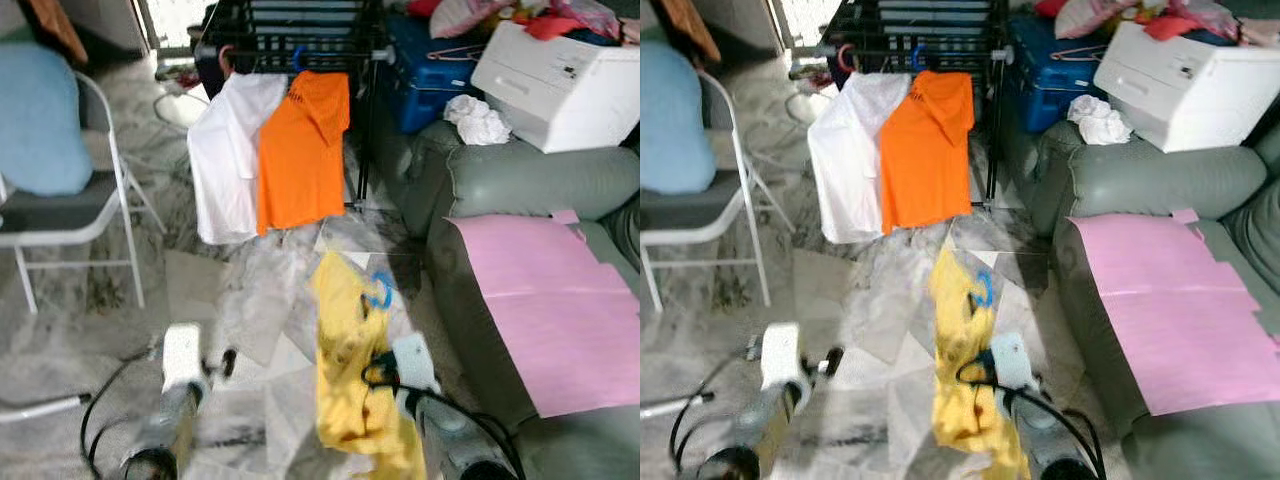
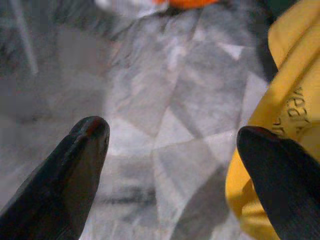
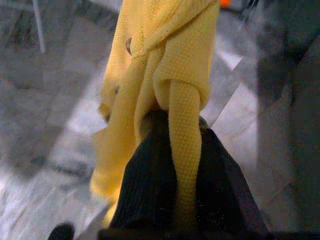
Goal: Hang hanger
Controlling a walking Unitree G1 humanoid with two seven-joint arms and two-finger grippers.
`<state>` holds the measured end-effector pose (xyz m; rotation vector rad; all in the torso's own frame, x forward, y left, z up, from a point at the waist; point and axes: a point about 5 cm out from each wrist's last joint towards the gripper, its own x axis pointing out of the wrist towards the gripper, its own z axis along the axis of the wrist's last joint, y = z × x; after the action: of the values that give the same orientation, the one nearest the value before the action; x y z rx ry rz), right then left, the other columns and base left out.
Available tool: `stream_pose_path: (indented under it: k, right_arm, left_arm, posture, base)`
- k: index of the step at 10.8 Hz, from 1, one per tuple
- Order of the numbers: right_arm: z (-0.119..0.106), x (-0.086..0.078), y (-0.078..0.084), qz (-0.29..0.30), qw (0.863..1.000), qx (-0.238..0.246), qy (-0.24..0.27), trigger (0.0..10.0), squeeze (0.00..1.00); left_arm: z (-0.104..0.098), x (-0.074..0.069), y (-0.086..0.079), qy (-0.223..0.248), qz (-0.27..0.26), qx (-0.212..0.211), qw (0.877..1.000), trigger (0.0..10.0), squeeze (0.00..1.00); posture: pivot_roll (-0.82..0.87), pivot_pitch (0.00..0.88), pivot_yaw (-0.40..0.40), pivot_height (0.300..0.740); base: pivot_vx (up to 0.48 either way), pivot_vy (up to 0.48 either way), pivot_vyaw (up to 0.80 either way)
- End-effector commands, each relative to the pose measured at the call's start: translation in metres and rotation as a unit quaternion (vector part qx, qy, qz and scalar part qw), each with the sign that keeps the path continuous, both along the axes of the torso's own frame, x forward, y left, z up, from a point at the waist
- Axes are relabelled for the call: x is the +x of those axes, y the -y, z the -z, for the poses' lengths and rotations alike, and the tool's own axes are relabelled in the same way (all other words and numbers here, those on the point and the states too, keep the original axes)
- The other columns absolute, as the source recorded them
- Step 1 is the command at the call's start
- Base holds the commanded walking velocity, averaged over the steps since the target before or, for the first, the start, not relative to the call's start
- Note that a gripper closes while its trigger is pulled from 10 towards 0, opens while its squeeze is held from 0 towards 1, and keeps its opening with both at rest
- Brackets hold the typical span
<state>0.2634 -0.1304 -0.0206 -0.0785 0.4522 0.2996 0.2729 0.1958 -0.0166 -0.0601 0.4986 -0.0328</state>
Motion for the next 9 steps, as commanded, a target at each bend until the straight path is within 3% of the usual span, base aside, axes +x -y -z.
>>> stream_pose_path:
  k: [1, 2, 3, 5, 6, 8, 9]
  right_arm:
    - [-0.016, 0.013, 0.004, 0.019, 0.999, 0.012, 0.050, 10.0, 0.00]
    - [-0.019, 0.015, 0.009, 0.023, 0.998, 0.009, 0.061, 10.0, 0.00]
    - [-0.021, 0.016, 0.012, 0.031, 0.997, 0.002, 0.068, 10.0, 0.00]
    - [-0.020, 0.012, 0.019, 0.065, 0.995, 0.010, 0.078, 10.0, 0.00]
    - [-0.019, 0.008, 0.023, 0.076, 0.994, 0.011, 0.081, 10.0, 0.00]
    - [-0.018, 0.004, 0.027, 0.081, 0.993, 0.009, 0.083, 10.0, 0.00]
    - [-0.018, 0.004, 0.027, 0.080, 0.993, 0.007, 0.082, 10.0, 0.00]
  left_arm:
    - [-0.020, 0.019, -0.001, 0.048, 0.028, 0.027, 0.998, 10.0, 0.00]
    - [-0.039, 0.034, -0.003, 0.087, 0.050, 0.025, 0.995, 10.0, 0.77]
    - [-0.050, 0.040, -0.004, 0.121, 0.057, 0.026, 0.991, 10.0, 1.00]
    - [-0.057, 0.041, 0.008, 0.171, 0.055, 0.015, 0.984, 10.0, 1.00]
    - [-0.062, 0.038, 0.012, 0.212, 0.033, 0.007, 0.977, 0.0, 0.00]
    - [-0.059, 0.031, 0.010, 0.221, -0.006, -0.003, 0.975, 0.0, 0.00]
    - [-0.055, 0.025, 0.014, 0.221, 0.017, 0.003, 0.975, 0.0, 0.00]
  posture:
    - [-0.03, 0.000, -0.050, 0.740]
    - [-0.04, 0.003, -0.042, 0.740]
    - [-0.06, 0.010, -0.031, 0.740]
    - [-0.08, 0.023, -0.004, 0.740]
    - [-0.09, 0.030, 0.002, 0.740]
    - [-0.08, 0.044, 0.001, 0.740]
    - [-0.08, 0.049, -0.001, 0.740]
  base:
    - [0.000, 0.000, 0.00]
    - [0.000, 0.000, 0.00]
    - [0.000, 0.000, 0.00]
    - [0.000, 0.000, 0.00]
    - [0.000, 0.000, 0.00]
    - [0.000, 0.000, 0.00]
    - [0.000, 0.000, 0.00]
